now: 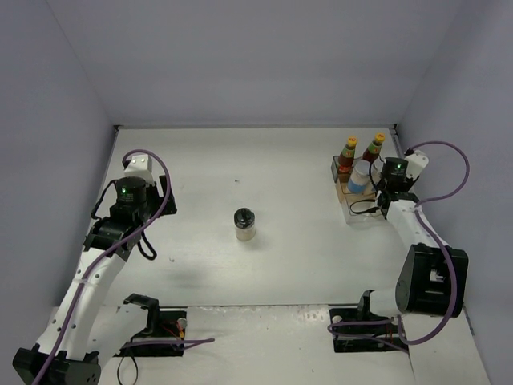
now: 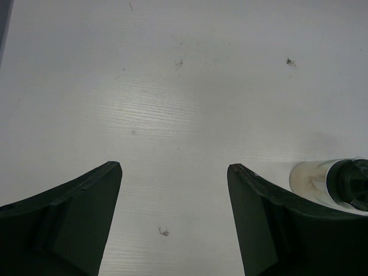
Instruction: Organize the condiment bottles
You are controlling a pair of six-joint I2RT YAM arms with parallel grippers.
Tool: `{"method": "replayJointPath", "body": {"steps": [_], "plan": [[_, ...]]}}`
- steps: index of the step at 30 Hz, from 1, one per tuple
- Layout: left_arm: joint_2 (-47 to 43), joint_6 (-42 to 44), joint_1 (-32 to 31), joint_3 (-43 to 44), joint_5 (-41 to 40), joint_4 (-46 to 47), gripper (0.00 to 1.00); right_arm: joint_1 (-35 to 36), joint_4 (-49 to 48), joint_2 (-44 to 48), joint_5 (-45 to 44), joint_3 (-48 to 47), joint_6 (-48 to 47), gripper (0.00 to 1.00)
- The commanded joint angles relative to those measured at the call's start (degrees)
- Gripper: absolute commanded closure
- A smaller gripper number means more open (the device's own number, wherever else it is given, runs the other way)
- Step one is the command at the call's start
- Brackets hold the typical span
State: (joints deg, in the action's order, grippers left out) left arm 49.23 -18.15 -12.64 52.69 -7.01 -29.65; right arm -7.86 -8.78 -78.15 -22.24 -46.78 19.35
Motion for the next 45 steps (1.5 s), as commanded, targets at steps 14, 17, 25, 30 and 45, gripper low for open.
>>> {"method": "replayJointPath", "body": {"steps": [14, 17, 25, 30, 45], "plan": [[-0.1, -0.2, -0.2, 1.4, 0.2, 4.0, 0.26, -0.3, -7.0, 3.0, -1.8, 4.4, 3.1, 0.63], [-0.2, -0.2, -0.2, 1.4, 0.2, 4.0, 0.26, -0.3, -5.1, 5.3, -0.8, 3.0, 3.5, 0.45], [-0.2, -0.2, 0.0, 1.4, 0.2, 4.0, 0.26, 0.3, 0.1, 10.4, 1.3, -2.6, 3.0, 0.2], [0.0, -0.2, 0.0, 1.5, 0.3, 4.1, 0.26, 1.3, 4.0, 13.3, 7.5, -9.0, 0.8, 0.15], [0.3, -0.2, 0.4, 1.4, 0.4, 4.1, 0.26, 30.2, 7.8, 7.3, 32.3, -19.6, -12.1, 0.19]]}}
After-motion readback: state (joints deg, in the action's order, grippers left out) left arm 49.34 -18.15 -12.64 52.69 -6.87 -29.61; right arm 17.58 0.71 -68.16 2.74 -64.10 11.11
